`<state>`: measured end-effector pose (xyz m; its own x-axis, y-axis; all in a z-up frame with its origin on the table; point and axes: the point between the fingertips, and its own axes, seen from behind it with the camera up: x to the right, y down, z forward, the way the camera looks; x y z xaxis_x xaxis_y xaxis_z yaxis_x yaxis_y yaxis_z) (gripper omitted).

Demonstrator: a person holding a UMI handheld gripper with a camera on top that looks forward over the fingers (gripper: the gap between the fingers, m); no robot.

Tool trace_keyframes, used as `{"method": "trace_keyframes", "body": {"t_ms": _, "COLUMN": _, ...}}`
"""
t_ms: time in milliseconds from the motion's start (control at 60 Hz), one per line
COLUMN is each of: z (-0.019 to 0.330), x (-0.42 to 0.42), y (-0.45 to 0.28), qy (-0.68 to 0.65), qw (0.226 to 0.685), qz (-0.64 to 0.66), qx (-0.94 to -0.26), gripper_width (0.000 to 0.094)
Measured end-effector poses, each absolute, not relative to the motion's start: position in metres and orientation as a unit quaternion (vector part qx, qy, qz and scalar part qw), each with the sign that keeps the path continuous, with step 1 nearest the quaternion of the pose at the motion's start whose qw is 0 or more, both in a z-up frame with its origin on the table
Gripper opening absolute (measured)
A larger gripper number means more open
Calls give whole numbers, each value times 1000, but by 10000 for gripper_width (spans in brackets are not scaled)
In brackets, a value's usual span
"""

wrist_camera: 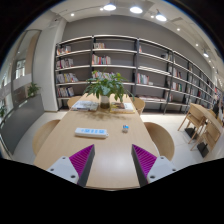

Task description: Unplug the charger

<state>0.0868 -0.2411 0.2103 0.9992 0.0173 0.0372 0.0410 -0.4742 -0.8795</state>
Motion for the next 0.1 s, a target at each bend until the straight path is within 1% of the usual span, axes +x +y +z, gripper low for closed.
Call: {"method": "trace_keyframes", "body": {"t_ms": 100, "z": 211, "x": 80, "y": -245, "qy": -18, "qw": 513, "qz": -9, "qx": -858, "gripper_width": 723}}
